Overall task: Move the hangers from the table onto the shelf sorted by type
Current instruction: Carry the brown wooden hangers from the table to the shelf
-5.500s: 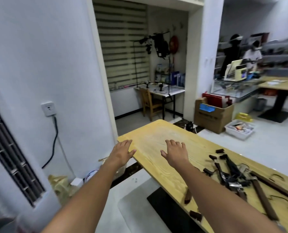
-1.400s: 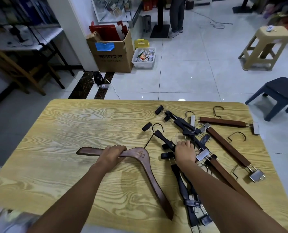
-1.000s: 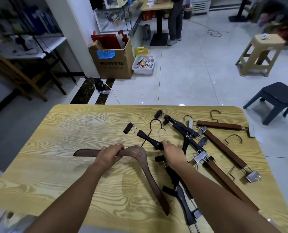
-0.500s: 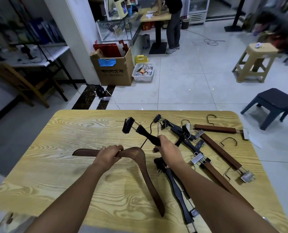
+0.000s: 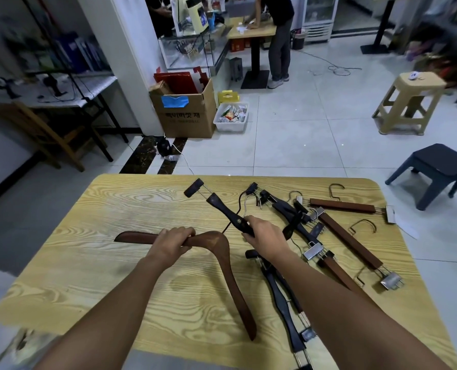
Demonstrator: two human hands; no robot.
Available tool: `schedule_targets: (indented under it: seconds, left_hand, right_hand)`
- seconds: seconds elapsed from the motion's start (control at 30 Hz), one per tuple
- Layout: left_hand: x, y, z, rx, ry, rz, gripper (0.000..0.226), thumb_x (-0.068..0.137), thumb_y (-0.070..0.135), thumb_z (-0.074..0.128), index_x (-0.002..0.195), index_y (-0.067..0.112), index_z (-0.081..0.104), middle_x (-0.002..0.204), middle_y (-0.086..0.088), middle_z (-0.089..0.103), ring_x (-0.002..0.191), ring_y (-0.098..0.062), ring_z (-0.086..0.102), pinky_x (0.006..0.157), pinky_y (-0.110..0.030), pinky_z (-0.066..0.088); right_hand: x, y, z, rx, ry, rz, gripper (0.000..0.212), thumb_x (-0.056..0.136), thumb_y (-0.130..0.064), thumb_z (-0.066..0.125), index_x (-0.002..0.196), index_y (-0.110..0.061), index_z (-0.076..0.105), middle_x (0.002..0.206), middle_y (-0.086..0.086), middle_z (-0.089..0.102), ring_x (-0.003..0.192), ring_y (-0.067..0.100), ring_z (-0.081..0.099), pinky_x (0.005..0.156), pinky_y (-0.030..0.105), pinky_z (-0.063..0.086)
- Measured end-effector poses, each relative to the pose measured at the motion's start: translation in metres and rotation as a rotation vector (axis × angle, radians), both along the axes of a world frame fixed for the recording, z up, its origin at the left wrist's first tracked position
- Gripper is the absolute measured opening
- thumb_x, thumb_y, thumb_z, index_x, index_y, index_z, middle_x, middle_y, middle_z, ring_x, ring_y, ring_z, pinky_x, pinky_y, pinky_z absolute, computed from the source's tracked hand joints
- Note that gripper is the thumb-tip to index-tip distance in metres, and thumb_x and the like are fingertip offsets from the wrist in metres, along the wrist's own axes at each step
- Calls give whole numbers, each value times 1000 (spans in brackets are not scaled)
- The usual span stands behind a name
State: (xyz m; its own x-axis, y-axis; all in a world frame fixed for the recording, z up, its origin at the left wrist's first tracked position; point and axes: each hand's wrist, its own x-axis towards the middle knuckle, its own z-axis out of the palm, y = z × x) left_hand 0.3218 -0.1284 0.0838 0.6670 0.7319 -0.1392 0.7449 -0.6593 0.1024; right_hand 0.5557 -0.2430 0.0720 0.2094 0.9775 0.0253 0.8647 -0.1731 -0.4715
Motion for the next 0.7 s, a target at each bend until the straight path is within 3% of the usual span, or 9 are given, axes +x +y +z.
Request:
schedule_targets:
  seconds: [0.2,0.37,0.5,0.7]
  left_hand:
    - [-2,-4,9,30,26,8,25,92,24,54,116,27,50,110,8,60,107,-15,55,88,-31,30]
    - [-7,-10,19,35,21,29,21,92,21,54,113,25,51,108,7,59,106,-16,54,88,-31,29]
    - [-10,-19,29,68,27,53,21,93,21,53,113,25,51,109,6,59,106,-17,54,90,-32,30]
    - [-16,-39,42,98,34,77,17,93,21,53,110,22,52,105,4,61,103,-18,55,89,-34,32]
  right_hand:
    - [-2,1,14,-4,64,37,35,90,-14,59,125,-17,55,112,4,66,101,27,62,75,35,50]
    - [-3,2,31,-11,62,76,19,91,-19,53,108,-16,60,90,6,67,82,27,66,64,33,52]
    - [1,-1,43,-6,95,68,30,95,-27,56,122,-15,52,95,10,70,78,25,69,67,36,55]
    - [5,-12,61,64,104,92,38,96,-30,55,128,-11,47,92,19,68,77,33,63,61,34,45]
